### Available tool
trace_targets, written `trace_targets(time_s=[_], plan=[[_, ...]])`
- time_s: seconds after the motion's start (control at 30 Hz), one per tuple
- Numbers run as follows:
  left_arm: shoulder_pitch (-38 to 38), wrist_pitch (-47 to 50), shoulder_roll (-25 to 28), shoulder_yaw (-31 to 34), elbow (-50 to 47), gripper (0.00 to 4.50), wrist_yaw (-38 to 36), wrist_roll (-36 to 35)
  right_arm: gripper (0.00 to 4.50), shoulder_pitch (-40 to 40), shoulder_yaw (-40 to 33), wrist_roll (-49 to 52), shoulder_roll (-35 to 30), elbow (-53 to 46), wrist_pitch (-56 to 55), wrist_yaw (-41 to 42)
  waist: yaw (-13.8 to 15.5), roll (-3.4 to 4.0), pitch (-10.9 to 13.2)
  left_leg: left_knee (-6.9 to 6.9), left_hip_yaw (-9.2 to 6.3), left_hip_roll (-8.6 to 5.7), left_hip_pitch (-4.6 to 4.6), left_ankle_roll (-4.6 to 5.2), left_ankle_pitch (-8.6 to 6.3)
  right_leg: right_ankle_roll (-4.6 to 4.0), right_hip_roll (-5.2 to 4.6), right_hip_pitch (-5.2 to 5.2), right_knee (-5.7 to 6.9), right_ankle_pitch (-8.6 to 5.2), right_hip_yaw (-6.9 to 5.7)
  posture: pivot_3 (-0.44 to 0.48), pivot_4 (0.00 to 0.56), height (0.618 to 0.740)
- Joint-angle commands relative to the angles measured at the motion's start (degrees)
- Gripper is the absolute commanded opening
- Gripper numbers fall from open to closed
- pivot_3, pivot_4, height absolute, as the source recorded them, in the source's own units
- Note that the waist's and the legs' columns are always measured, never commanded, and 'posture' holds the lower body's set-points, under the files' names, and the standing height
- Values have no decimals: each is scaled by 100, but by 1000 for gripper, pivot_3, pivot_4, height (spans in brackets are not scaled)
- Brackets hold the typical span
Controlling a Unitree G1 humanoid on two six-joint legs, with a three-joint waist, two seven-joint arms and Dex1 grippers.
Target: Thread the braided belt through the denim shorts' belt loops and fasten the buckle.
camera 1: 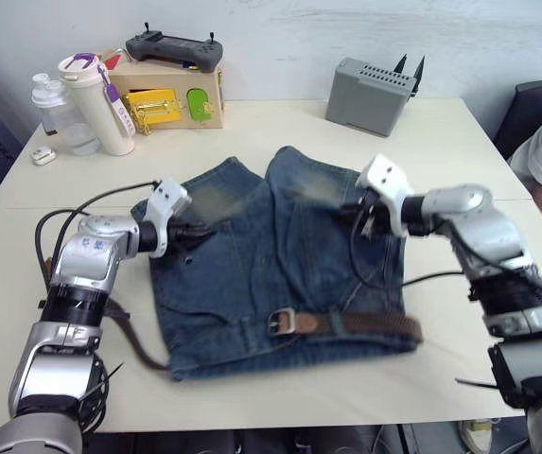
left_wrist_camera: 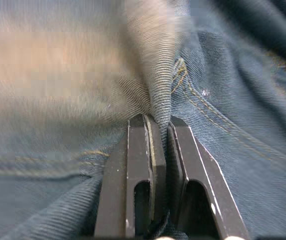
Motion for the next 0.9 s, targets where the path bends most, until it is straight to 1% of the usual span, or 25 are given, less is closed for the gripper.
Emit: trace_targets(time_s=[0.03, 0.13, 0.17, 0.4, 0.5, 0.6, 0.63, 0.67, 0.7, 0.73, 0.77, 0.8, 0.83, 0.9], plan=[[-1092, -456, -595, 374, 414, 0, 892, 37, 32, -1570, -241, -816, -91, 1679, -1462, -680, 2, -3, 9, 1, 1, 0, 0, 0, 0, 0, 0, -1, 1, 0, 0, 0, 150, 736], [-1555, -937, -764, 319, 1128, 0, 1215, 274, 32, -2100, -158, -1086, 171, 2745, -1976, -1070, 9, -8, 12, 3, 0, -1, -2, -2, 2, 1, 1, -2, 1, 0, -2, 0, 150, 736], [-1685, -1098, -798, 293, 1379, 0, 1298, 345, 32, -2244, -124, -1167, 260, 3065, -2090, -1173, 5, -8, 12, 1, 1, -1, -2, -20, 13, 1, 2, -2, -3, 0, -1, 0, 150, 736], [-2437, -2575, -1040, -130, 3301, 0, 1657, 1052, 32, -2845, -80, -1607, 859, 5012, -2975, -2034, -75, -7, 20, -6, 23, 6, -4, -33, 22, 1, 12, -21, 6, 1, 11, 0, 150, 736], [-2647, -2899, -1145, -216, 3937, 0, 1745, 1218, 32, -2969, -110, -1716, 1041, 5520, -3175, -2393, -68, -7, 20, -7, 24, 6, -5, -32, 22, 1, 11, -20, 4, 1, 11, 0, 150, 736], [-2731, -3050, -1251, -215, 4335, 0, 1738, 1262, 32, -3041, -89, -1828, 1177, 5815, -3248, -2556, -75, -8, 20, -6, 29, 5, -6, -31, 21, 1, 9, -20, 7, 1, 13, 0, 150, 736], [-2760, -3079, -1281, -215, 4459, 429, 1660, 1270, 7, -3074, -134, -1805, 1218, 5907, -3252, -2561, -77, -7, 20, -5, 29, 5, -6, -31, 22, 1, 9, -21, 7, 1, 13, 0, 150, 736], [-2797, -3123, -1314, -143, 4570, 870, 1647, 1224, 460, -3107, -177, -1780, 1241, 5983, -3277, -2543, -79, -7, 20, -5, 29, 6, -6, -31, 22, 1, 9, -21, 8, 1, 13, 0, 150, 736], [-2833, -3142, -1330, -105, 4653, 1036, 1589, 1198, 936, -3137, -204, -1768, 1251, 6035, -3295, -2470, -79, -7, 20, -6, 29, 6, -6, -31, 22, 1, 9, -21, 14, 0, 13, 0, 150, 736], [-2865, -3175, -1330, -84, 4707, 1313, 1580, 1195, 1109, -3170, -241, -1746, 1247, 6058, -3331, -2416, -79, -7, 20, -6, 29, 6, -6, -31, 22, 1, 9, -21, 28, 1, 12, 0, 150, 736], [-2906, -3122, -1294, 0, 4725, 1733, 1585, 1126, 1529, -3220, -271, -1724, 1210, 6033, -3370, -2319, -82, -7, 20, -6, 29, 6, -6, -31, 22, 1, 9, -21, 30, 0, 13, 0, 150, 736], [-2943, -3085, -1243, 48, 4745, 2010, 1570, 1092, 1874, -3270, -297, -1708, 1169, 6004, -3407, -2226, -84, -7, 20, -5, 30, 6, -6, -31, 22, 1, 9, -21, 32, 1, 13, 0, 150, 736], [-2976, -3078, -1211, 90, 4785, 2552, 1561, 1078, 2415, -3310, -322, -1706, 1144, 6002, -3442, -2171, -85, -7, 20, -5, 30, 6, -6, -31, 22, 1, 9, -22, 33, 0, 12, 0, 150, 736], [-3017, -2862, -1073, 226, 4672, 3236, 1355, 951, 3126, -3362, -404, -1604, 1057, 5850, -3451, -1794, -92, -7, 20, -6, 30, 6, -6, -31, 22, 1, 9, -22, 33, 0, 12, 0, 150, 736]])
